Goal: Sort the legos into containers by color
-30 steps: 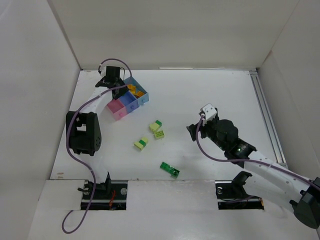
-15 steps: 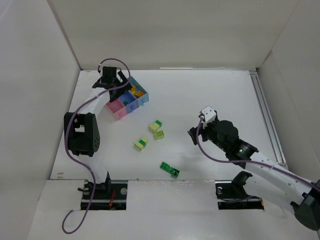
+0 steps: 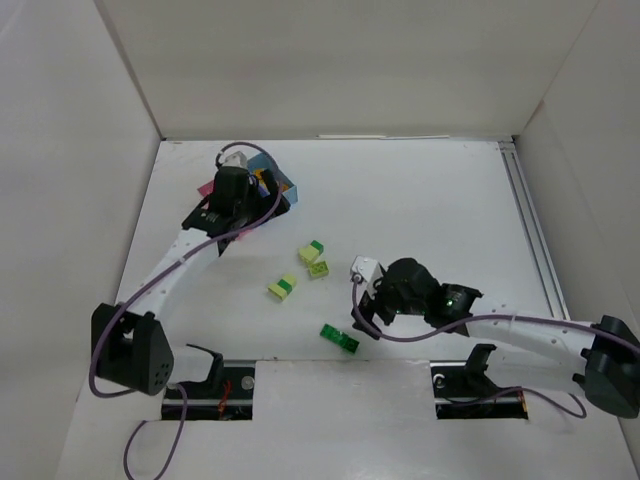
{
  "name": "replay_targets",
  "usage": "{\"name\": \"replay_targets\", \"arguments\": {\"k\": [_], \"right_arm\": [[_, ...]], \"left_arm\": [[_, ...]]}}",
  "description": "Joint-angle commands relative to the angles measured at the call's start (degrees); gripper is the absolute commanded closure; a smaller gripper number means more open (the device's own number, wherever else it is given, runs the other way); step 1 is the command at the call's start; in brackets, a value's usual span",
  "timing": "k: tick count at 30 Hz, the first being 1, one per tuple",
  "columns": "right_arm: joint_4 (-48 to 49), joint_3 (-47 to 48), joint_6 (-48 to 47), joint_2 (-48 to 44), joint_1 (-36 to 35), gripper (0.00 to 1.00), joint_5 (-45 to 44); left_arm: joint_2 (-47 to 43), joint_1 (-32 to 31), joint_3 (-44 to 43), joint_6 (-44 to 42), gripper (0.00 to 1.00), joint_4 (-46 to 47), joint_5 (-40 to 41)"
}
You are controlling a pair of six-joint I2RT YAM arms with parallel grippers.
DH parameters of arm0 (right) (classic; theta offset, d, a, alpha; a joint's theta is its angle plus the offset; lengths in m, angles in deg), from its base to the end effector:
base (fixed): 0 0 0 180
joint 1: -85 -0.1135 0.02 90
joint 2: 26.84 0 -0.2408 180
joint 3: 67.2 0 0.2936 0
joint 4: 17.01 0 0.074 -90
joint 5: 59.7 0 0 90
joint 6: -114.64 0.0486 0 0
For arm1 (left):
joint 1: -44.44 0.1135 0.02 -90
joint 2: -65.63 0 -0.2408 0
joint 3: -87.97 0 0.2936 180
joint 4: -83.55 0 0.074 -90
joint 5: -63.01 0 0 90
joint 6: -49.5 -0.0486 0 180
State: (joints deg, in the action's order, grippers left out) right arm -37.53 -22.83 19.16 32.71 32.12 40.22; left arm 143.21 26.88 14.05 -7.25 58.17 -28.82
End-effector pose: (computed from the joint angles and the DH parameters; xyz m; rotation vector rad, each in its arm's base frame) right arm 0.1625 0.2286 0.1731 -1.1886 1.9224 0.6449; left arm 0.3507 -0.1126 0.2704 -0.2707 2.1113 -0.5682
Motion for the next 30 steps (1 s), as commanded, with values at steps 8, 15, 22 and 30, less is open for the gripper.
{"name": "replay_targets", "arguments": {"k": [8,15,22,30], "right_arm": [[-4.7,-0.1,12.8,2.0,-15.2,0.05,-4.6],[-5.9,2.3,17.6,10.2,-18.8,0.11,-9.1],[-2.9,3.5,20.8,12.9,-19.4,0.17,-12.5],[-2.9,5.9,22.5,17.6,-21.7,0.30,-18.2]], "left_arm": [[-15.0,-6.1,11.7,3.7,0.00,-3.7,2.3],[-19.4,-6.1,14.5,3.7,0.00,-3.7,1.7],[-20.5,-6.1,15.0,3.7,0.00,-3.7,1.2],[-20.5,-6.1,15.0,2.7,0.00,-3.7,0.7]]}}
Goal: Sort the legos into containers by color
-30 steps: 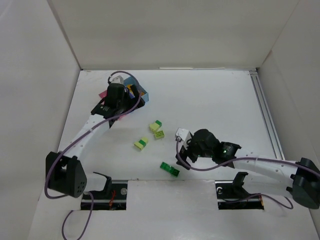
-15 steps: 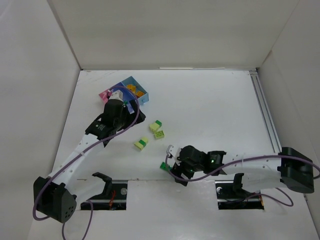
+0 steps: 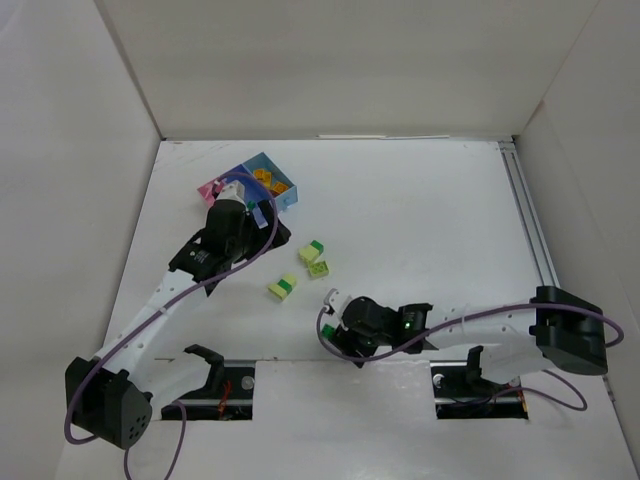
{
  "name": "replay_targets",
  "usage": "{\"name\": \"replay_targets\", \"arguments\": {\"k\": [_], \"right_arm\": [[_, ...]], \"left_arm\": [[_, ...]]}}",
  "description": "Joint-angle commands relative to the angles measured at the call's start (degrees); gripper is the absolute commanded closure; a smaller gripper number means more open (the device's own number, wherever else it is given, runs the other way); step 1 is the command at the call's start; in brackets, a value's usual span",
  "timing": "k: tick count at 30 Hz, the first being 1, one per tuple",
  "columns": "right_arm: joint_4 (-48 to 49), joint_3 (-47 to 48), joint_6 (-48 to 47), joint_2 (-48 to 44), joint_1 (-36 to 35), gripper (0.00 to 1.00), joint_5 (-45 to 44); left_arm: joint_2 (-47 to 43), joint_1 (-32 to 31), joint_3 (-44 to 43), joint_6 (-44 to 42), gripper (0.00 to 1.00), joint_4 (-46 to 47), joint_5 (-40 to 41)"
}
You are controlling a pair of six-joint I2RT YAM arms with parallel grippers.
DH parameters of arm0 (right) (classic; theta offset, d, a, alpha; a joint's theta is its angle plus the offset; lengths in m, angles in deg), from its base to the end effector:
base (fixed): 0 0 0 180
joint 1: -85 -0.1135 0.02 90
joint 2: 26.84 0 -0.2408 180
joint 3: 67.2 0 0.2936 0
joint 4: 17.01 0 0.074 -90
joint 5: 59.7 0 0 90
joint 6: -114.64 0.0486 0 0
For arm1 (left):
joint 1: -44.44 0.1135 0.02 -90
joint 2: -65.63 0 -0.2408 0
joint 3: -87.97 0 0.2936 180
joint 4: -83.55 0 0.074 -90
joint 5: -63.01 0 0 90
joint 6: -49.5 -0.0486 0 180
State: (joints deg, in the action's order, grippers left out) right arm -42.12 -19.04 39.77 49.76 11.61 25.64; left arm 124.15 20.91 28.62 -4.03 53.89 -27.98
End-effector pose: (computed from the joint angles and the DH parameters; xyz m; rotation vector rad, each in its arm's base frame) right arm 0.0881 0.2817 0.1094 -1.2271 2.2731 0.5183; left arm 0.2703 -0.1186 0.2640 -0.2304 2.1287 -0.6488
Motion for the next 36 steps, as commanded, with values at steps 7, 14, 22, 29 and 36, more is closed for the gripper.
{"name": "replay_targets", "arguments": {"k": [7,14,22,29,36], "right_arm": [[1.0,2.8,4.0,1.7,-2.5,0.47,-5.9],[-1.2,2.2,5.6,-0.9,-3.0,0.74,-8.5],[7.7,-2.2,-4.4,-17.4,-3.0,0.76,-14.7],[21.0,-5.9,-16.8,-29.8,-3.0,0.75,-19.0],[21.0,0.9,-21.1,-21.4,-3.0,0.75,-19.7]], "left_arm": [[-2.0,-0.1,0.4,-1.0,0.00,0.6,-0.1],[-2.5,-0.1,0.4,-2.2,0.00,0.6,-4.3],[-5.1,-0.1,8.3,-3.4,0.00,16.7,-34.7],[-5.1,-4.2,10.1,-1.3,0.00,28.1,-47.0],[-6.8,-9.2,5.9,-4.2,0.02,22.6,-40.7]]}}
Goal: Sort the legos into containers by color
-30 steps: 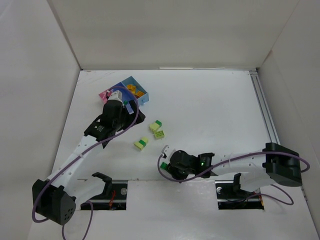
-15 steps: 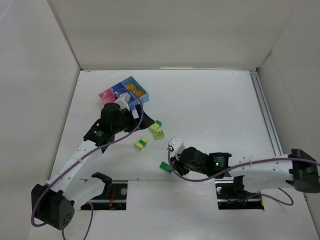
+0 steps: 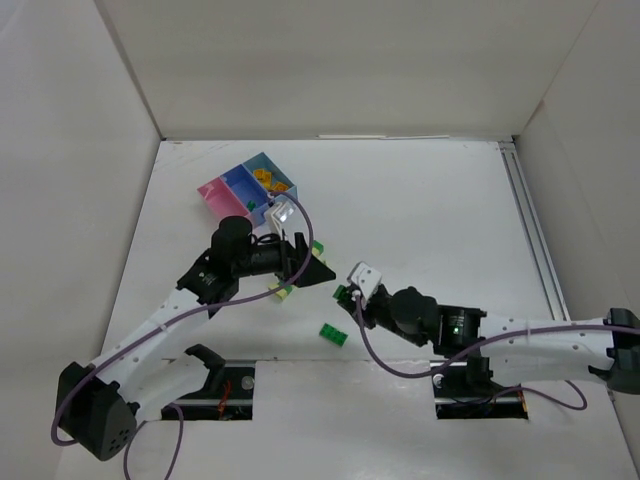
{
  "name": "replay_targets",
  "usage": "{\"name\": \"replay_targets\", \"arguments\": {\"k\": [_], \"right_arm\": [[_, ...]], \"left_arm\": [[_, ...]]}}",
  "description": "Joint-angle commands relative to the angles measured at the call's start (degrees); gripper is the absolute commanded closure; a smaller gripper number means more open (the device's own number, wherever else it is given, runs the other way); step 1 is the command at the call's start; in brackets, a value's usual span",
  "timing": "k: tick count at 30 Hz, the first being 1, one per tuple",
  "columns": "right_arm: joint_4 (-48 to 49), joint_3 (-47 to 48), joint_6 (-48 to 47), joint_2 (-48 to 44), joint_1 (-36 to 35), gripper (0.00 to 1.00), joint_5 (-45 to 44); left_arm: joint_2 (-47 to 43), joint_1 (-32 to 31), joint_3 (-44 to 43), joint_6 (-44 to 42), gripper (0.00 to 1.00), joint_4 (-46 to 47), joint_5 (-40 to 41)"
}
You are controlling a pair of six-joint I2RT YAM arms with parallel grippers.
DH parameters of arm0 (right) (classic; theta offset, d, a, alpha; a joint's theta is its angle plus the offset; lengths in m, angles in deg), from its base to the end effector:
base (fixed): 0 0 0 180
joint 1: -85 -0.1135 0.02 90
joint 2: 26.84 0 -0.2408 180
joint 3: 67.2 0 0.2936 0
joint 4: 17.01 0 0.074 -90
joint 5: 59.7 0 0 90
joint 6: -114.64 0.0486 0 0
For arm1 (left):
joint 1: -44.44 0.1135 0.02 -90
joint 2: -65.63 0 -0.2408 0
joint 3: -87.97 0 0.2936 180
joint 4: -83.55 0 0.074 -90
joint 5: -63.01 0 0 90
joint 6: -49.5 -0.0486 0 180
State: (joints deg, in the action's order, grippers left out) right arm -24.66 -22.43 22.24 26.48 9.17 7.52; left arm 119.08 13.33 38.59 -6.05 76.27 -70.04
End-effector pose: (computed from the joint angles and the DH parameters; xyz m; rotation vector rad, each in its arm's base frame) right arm 0.0869 0.2674 0.2298 -0.9464 1.6058 0.5296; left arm 0.2199 -0.1714 0.2646 0.5498 1.8881 -1.4505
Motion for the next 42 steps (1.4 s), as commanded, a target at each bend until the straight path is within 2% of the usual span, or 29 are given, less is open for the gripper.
{"name": "replay_targets", "arguments": {"k": [1,6,8,13,16,21,23,30,35,37,39,42], "right_arm": [[4.0,4.9,-3.6,3.5,-0.5,0.75,-2.3],[6.0,6.1,-4.7,5.2,-0.5,0.75,-3.8],[7.0,6.1,-5.2,5.2,-0.5,0.75,-4.4],[9.8,6.1,-6.7,4.1,-0.5,0.75,-4.4],[11.5,6.1,-7.5,4.1,-0.5,0.75,-3.8],[13.3,7.1,-9.6,5.5,-0.5,0.75,-2.7],[14.0,7.6,-10.1,6.1,-0.5,0.75,-2.7],[14.6,8.7,-12.4,8.0,-0.5,0.75,-1.3],[15.1,9.2,-12.4,10.1,-0.5,0.75,-1.8],[15.6,9.8,-12.9,10.7,-0.5,0.75,-2.6],[15.6,10.4,-12.9,10.7,-0.5,0.70,-3.7],[15.6,10.4,-12.9,12.0,-0.5,0.63,-5.3]], "left_arm": [[-1.7,-2.3,-4.1,-3.6,0.04,-2.2,2.4],[-1.7,-4.3,-6.2,-7.0,0.07,-8.7,8.3],[-1.7,-4.3,-6.7,-7.6,0.07,-9.6,8.3],[-1.2,-4.3,-6.2,-7.6,0.11,-8.6,5.3],[-1.2,-4.3,-6.2,-7.6,0.18,-7.2,3.5],[-1.2,-4.3,-5.7,-7.6,0.24,-5.7,-0.2],[-0.1,-4.3,-5.7,-7.6,0.31,-5.7,-0.8],[0.5,-4.3,-5.7,-7.6,0.48,-5.7,-1.3],[0.5,-4.3,-5.7,-7.6,0.68,-4.6,-2.7],[1.0,-4.3,-5.7,-7.6,0.71,-4.6,-2.7],[1.0,-4.3,-5.7,-7.6,0.78,-4.6,-2.7],[1.6,-4.3,-6.2,-7.6,0.80,-4.6,-2.7]]}}
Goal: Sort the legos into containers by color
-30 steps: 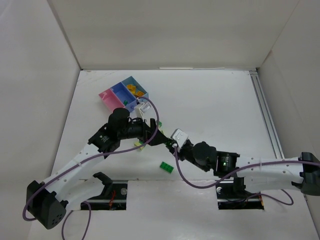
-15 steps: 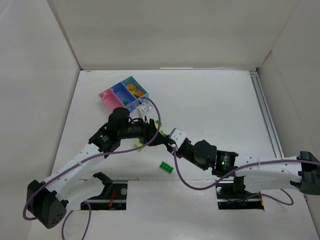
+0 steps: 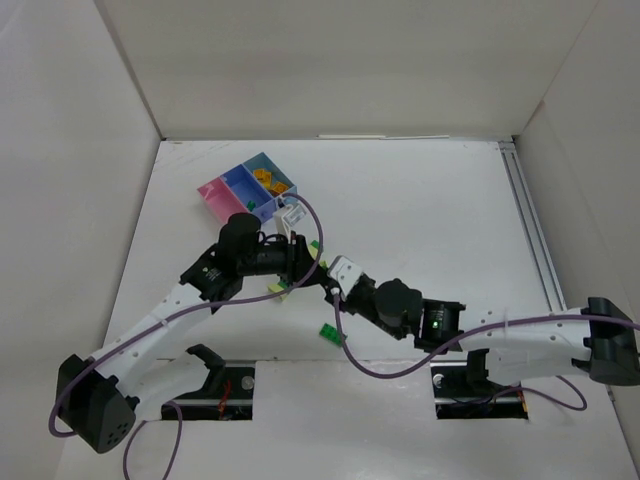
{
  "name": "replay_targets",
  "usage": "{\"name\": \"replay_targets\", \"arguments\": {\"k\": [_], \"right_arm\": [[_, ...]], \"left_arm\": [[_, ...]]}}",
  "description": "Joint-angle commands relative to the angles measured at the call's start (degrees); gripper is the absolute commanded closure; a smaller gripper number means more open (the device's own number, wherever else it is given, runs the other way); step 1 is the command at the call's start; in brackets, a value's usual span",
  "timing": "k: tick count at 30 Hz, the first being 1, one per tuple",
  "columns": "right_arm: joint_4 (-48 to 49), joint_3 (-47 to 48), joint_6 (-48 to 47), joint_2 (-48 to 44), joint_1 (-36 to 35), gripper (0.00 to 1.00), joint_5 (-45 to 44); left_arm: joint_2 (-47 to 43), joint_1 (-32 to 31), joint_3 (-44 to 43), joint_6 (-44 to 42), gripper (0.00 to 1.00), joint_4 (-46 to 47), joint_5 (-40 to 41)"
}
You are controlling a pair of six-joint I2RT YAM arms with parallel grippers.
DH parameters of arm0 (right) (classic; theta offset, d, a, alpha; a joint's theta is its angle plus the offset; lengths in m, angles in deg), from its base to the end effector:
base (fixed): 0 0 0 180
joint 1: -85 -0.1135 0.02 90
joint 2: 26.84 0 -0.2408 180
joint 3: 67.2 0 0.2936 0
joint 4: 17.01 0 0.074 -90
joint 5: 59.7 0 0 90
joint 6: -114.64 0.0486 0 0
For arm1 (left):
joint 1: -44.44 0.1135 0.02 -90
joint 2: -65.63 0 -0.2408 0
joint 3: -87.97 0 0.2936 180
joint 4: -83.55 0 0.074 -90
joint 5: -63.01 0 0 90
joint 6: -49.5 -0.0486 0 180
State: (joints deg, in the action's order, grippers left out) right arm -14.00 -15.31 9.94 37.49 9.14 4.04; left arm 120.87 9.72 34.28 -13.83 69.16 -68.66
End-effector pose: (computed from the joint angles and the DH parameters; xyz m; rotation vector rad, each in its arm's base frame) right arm 0.0986 0.3035 0.2480 -0.9721 1.4360 0.3919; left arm 0.2136 -0.1873 0.2731 0.6928 1.8990 -1.3840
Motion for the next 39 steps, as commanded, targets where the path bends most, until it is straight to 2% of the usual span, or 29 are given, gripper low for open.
{"name": "replay_targets", "arguments": {"k": [1,3,5,6,9,12,13,17,20,25,28,31,38,39], "right_arm": [[5.0,3.2,-0.6,1.0,-0.5,0.54,-2.4],[5.0,3.8,-0.6,1.5,-0.5,0.42,-3.0],[5.0,3.8,0.7,2.0,-0.5,0.04,-3.5],[5.0,3.1,1.4,2.0,-0.5,0.00,-5.4],[4.4,2.4,3.5,2.0,-0.5,0.00,-6.2],[2.6,0.4,6.6,0.5,-0.5,0.00,-7.7],[1.9,0.4,7.7,-0.2,-0.5,0.00,-8.3],[-4.2,0.2,14.5,0.4,4.3,0.00,-7.5],[-9.7,3.0,18.6,3.3,10.9,0.00,-3.7],[-13.7,8.1,20.8,7.6,24.0,0.00,3.8],[-16.6,10.3,21.3,9.6,30.6,0.00,8.8],[-17.2,10.4,22.6,9.6,33.8,0.00,8.8],[-19.6,10.4,23.2,9.6,39.8,0.00,9.8],[-19.6,9.7,23.2,8.9,40.7,0.00,9.8]], "left_arm": [[-0.2,-0.7,-2.5,0.2,0.83,2.5,-3.2],[-0.2,-0.7,-3.2,0.8,0.86,1.8,0.2],[0.5,-0.7,-5.0,0.8,0.89,0.3,3.7],[1.1,-0.7,-5.7,1.4,0.91,-0.3,7.4],[3.2,1.4,-8.3,1.4,0.91,-1.4,11.3],[6.5,6.1,-11.5,2.0,0.92,-3.3,16.3],[8.8,7.3,-12.6,2.7,0.92,-4.3,20.3],[16.5,16.7,-18.0,2.2,0.94,-7.9,24.1],[22.8,20.6,-22.5,2.9,0.94,-9.3,29.6],[32.9,22.4,-33.9,2.9,0.94,-12.2,41.3],[39.2,23.7,-40.6,2.4,0.94,-14.6,44.1],[44.0,25.0,-44.1,3.1,0.83,-17.8,47.0],[48.9,26.8,-45.9,3.6,0.76,-19.1,47.0],[49.5,26.8,-46.4,3.6,0.68,-18.6,46.4]]}}
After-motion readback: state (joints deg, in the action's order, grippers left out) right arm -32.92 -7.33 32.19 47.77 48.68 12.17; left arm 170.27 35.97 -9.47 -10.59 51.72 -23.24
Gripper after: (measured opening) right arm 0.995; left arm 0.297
